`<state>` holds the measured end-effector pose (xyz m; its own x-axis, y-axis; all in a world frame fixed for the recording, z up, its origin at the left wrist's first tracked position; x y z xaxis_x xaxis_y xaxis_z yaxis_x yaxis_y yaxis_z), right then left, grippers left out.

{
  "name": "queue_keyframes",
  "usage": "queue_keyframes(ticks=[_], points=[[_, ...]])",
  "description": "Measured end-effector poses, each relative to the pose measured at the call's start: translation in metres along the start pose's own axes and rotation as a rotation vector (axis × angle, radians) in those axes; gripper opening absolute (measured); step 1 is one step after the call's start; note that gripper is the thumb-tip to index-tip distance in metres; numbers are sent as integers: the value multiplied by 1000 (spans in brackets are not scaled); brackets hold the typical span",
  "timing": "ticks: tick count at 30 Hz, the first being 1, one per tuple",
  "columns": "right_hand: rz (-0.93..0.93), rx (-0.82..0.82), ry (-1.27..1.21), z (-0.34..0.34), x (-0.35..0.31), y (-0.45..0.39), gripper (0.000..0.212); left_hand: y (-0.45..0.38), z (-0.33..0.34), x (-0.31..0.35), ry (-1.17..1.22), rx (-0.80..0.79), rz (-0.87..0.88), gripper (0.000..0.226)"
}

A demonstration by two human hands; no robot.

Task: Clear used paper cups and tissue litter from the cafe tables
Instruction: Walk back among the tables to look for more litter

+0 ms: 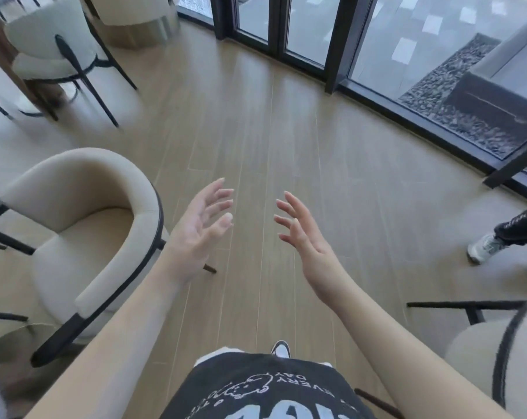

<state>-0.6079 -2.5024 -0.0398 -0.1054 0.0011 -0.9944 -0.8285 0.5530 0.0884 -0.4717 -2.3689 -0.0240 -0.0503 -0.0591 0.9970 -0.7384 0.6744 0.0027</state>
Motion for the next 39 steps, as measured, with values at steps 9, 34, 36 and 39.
queue_keyframes(ticks=[9, 34, 36, 39], points=[[-8, -159, -10, 27, -5, -169, 54, -124, -56, -18, 33, 202, -2, 67], [-89, -631, 3, 230, -76, -602, 60, -431, -298, -9, -22, 729, 37, 61], [-94, -660, -5, 239, -86, -635, 56, -456, -307, -1, -29, 769, 32, 63], [-129, -714, -8, 259, -105, -682, 52, -489, -320, 14, -46, 811, 39, 62]])
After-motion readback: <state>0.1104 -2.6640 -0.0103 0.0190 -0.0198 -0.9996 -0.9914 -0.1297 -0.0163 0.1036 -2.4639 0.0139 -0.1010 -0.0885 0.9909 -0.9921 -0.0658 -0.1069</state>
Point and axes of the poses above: each hand's wrist, its own y-axis away from the middle knuckle, its own z-axis out of the palm, x = y × z, the point moved 10 cm from there along -y, towards the middle knuckle, and after that the axes turned 6 degrees about x, right-handed, at the moved point
